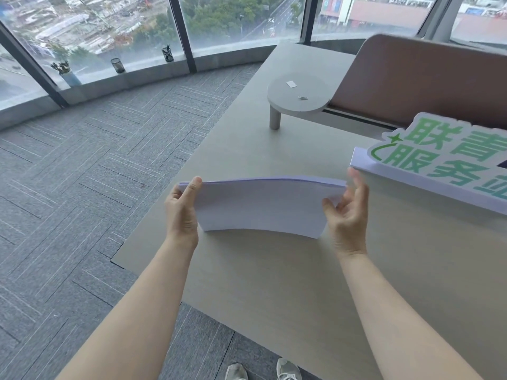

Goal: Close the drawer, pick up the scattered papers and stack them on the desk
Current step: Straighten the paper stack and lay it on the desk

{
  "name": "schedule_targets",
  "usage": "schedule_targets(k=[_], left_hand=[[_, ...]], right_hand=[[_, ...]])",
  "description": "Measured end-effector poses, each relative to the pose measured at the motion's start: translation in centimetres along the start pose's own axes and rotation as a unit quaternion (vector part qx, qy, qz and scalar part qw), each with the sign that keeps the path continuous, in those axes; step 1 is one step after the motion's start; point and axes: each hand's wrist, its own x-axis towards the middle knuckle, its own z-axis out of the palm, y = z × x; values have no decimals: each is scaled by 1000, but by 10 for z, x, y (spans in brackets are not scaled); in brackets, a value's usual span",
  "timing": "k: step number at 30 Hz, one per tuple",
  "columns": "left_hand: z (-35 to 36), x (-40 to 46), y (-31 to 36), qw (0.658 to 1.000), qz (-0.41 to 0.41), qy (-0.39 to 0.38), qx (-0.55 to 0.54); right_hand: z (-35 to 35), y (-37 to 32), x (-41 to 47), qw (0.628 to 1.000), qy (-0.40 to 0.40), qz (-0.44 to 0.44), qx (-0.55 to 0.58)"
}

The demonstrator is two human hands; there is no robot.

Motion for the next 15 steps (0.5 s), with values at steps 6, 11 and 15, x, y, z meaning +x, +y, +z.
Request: schedule_targets(k=[6, 11, 15], left_hand=[[-6, -2, -5, 998, 36, -52, 27], [-1, -3, 0, 998, 50, 19, 35], [3, -3, 2, 997, 55, 24, 48]], right_hand=[[0, 9, 4, 974, -2, -155, -162], [-3, 9, 3, 965, -21, -183, -189], [-1, 9, 3, 982, -4, -110, -154]])
